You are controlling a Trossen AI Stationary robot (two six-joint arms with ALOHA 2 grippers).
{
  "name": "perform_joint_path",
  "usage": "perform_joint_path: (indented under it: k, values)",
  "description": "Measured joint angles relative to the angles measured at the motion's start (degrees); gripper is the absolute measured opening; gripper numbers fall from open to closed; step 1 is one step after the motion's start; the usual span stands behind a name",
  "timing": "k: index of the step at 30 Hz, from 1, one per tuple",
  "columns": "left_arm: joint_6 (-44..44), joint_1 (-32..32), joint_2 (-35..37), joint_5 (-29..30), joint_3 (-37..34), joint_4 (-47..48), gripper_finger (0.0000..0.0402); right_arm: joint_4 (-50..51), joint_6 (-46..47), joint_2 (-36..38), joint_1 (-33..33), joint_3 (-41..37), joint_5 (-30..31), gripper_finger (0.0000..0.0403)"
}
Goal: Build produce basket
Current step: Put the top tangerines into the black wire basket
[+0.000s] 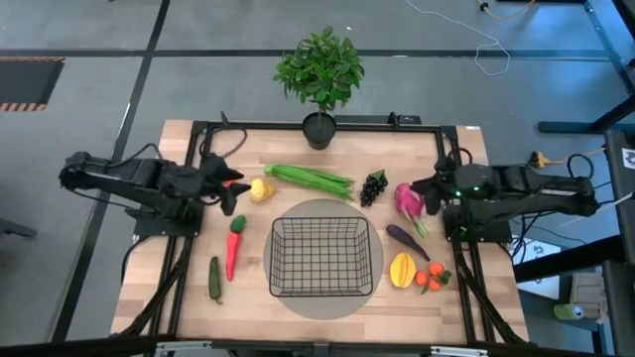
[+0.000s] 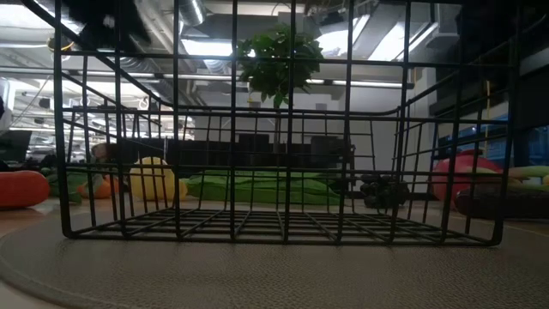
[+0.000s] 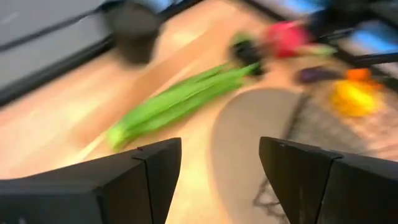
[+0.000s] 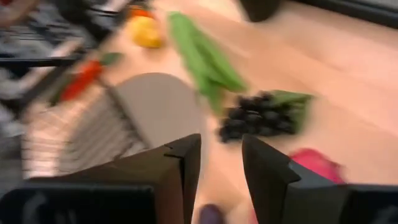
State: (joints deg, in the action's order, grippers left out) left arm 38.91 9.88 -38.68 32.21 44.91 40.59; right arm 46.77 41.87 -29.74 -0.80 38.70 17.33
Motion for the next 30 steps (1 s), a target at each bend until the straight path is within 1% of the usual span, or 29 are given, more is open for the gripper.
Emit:
perform_joint_path:
  k: [2,5,7,9,13,18,24,30]
  values:
    - [6.2,-0.02,-1.51,2.95,0.0,5.5,0.0206,1.22,0.84,-3.13,0.05,1.63,2.34,0.011]
    - [13.48,-0.91,-3.65,5.69,0.0,11.71,0.0206,1.16,-0.11,-7.19,0.18,3.49,3.12,0.011]
    - [16.27,-1.98,-5.22,5.71,0.0,14.92,0.0206,0.69,-1.65,-9.51,0.28,4.71,3.18,0.011]
    - [17.81,-3.16,-7.23,3.86,0.0,17.94,0.0206,0.65,-2.01,-11.73,0.28,5.78,3.42,0.011]
    - [18.01,-5.31,-12.18,1.35,0.0,20.69,0.0206,0.62,-2.35,-15.0,0.28,6.94,4.05,0.011]
    - [18.08,-7.78,-18.57,0.6,0.0,20.66,0.0206,0.65,-3.56,-17.69,0.28,7.81,4.05,0.011]
    - [18.19,-12.76,-26.17,-4.11,0.0,22.76,0.0206,0.73,-4.79,-18.68,0.28,8.17,4.05,0.011]
    - [18.2,-17.35,-31.17,-4.81,-0.02,24.34,0.0206,0.73,-4.84,-18.64,0.31,8.17,4.05,0.011]
